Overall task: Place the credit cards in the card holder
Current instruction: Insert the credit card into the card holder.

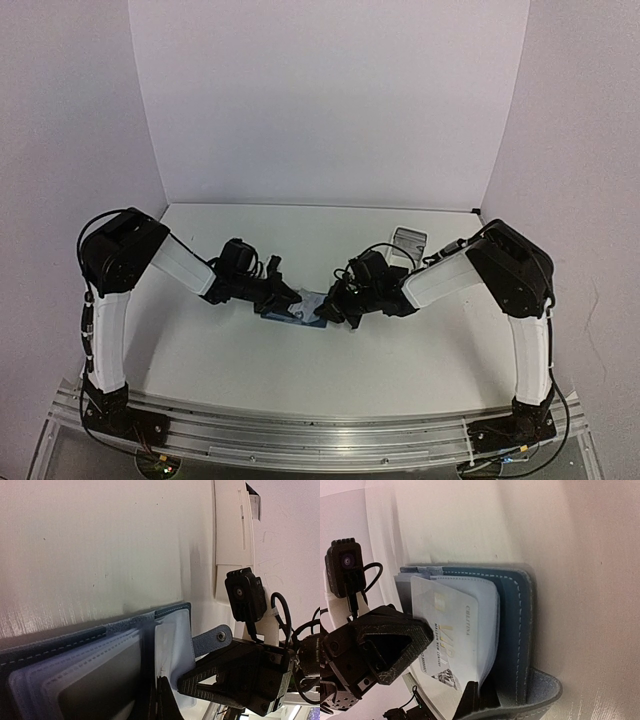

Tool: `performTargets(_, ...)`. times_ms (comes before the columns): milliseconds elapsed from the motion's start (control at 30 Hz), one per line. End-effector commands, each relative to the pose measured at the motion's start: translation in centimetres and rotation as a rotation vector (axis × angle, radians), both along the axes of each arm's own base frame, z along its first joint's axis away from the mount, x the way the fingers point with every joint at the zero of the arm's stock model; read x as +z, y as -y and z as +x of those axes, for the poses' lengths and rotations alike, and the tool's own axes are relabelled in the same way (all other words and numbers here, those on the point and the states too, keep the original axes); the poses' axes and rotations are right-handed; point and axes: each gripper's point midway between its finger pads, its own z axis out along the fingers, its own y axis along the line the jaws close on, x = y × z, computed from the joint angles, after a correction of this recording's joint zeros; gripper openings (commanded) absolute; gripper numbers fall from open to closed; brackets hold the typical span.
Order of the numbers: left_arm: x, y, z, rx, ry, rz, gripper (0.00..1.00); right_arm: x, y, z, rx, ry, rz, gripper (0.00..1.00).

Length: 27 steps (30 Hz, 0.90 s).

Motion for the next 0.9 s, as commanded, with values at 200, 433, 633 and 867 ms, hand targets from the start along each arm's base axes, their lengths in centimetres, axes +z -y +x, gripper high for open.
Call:
performTargets(200,-3.3,1.0,-4.0,-0.011,-0.15,0.044,0.0,-2.1,0.2,0.1,-0.012,-0.028,-0.033,0.04)
performTargets(433,-3.4,2.0,-5.5,-0.049,-0.146,0.042,0.02,-1.6,0.2,0.5,-0.038,-0.003,0.0,0.09)
performTargets(633,-2.7,2.7,-6.2,-0.094,-0.118,0.053,0.17,-1.1,0.3,0.8,-0.052,0.018,0.009,0.16)
performTargets(867,-0.7,0.7,-3.9,-0.175,-0.053,0.19,0.33,-0.4,1.6,0.9,-0.104,0.041,-0.012,0.19)
